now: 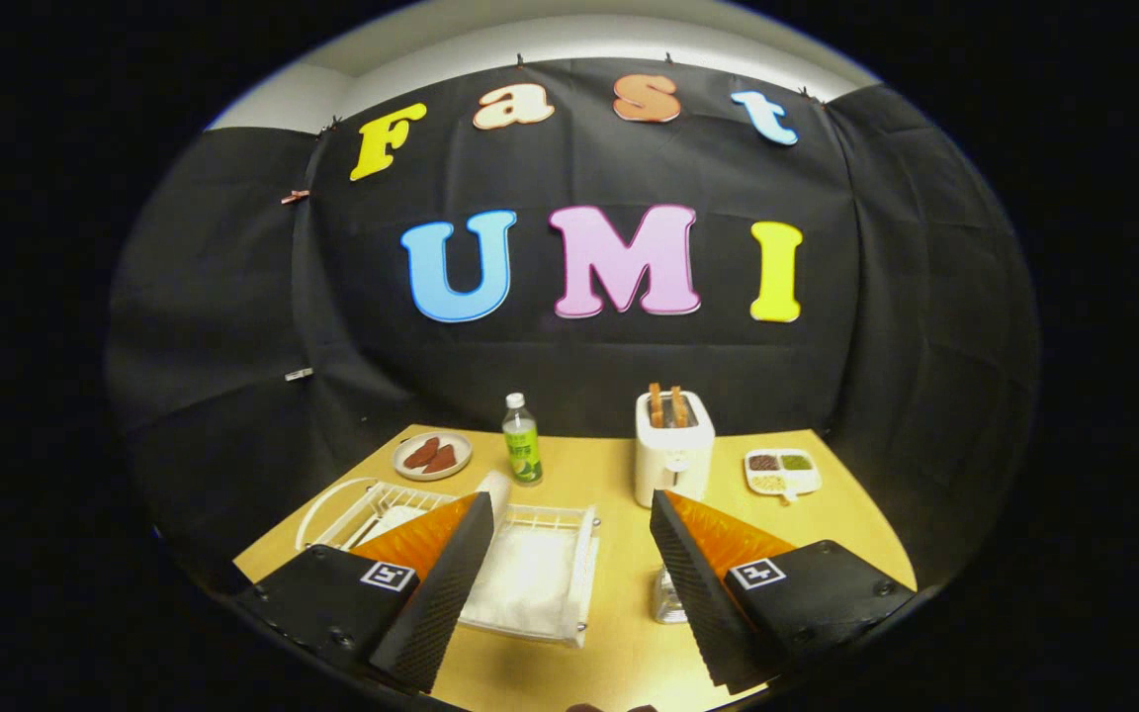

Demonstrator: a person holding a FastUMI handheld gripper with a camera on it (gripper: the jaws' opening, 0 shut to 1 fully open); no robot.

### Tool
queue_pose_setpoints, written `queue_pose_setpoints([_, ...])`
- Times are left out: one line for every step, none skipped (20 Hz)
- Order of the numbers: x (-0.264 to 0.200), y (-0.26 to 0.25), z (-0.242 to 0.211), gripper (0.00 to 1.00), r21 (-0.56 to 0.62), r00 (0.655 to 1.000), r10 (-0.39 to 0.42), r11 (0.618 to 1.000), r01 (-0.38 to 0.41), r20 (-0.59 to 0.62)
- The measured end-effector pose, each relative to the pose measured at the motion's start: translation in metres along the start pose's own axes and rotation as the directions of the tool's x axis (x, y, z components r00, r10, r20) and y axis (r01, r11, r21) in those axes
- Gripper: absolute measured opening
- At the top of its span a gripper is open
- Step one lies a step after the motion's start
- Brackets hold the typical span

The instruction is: Take the plate from the dish rack, then take the spoon from the basket and place it into the plate.

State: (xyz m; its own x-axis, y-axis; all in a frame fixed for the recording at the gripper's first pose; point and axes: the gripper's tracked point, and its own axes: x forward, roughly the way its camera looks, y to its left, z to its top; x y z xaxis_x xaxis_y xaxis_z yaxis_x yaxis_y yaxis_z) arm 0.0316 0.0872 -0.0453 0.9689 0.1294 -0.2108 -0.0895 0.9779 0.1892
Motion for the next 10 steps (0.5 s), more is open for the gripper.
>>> queue_pose_setpoints([0.009,0.007,0.000,1.00,0.011,1.000,0.018,1.000,-0.017,-0.022])
queue_pose_setpoints([0.018,0.013,0.001,1.00,0.012,0.999,0.025,1.000,-0.024,-0.040])
queue_pose_setpoints([0.029,0.018,-0.001,1.00,0.012,0.998,0.032,0.999,-0.031,-0.059])
queue_pose_setpoints([0.039,0.024,-0.003,1.00,0.019,0.996,0.038,0.999,-0.037,-0.085])
queue_pose_setpoints([0.050,0.031,-0.008,0.99,0.029,0.992,0.049,0.999,-0.046,-0.112])
queue_pose_setpoints([0.060,0.037,-0.011,0.99,0.040,0.989,0.058,0.998,-0.053,-0.138])
queue_pose_setpoints([0.069,0.044,-0.013,0.99,0.053,0.984,0.068,0.997,-0.060,-0.162])
queue_pose_setpoints([0.078,0.050,-0.013,0.99,0.068,0.982,0.077,0.995,-0.066,-0.171])
queue_pose_setpoints([0.088,0.052,-0.014,0.99,0.085,0.980,0.076,0.995,-0.061,-0.185])
queue_pose_setpoints([0.098,0.053,-0.019,0.99,0.107,0.975,0.066,0.993,-0.043,-0.214])
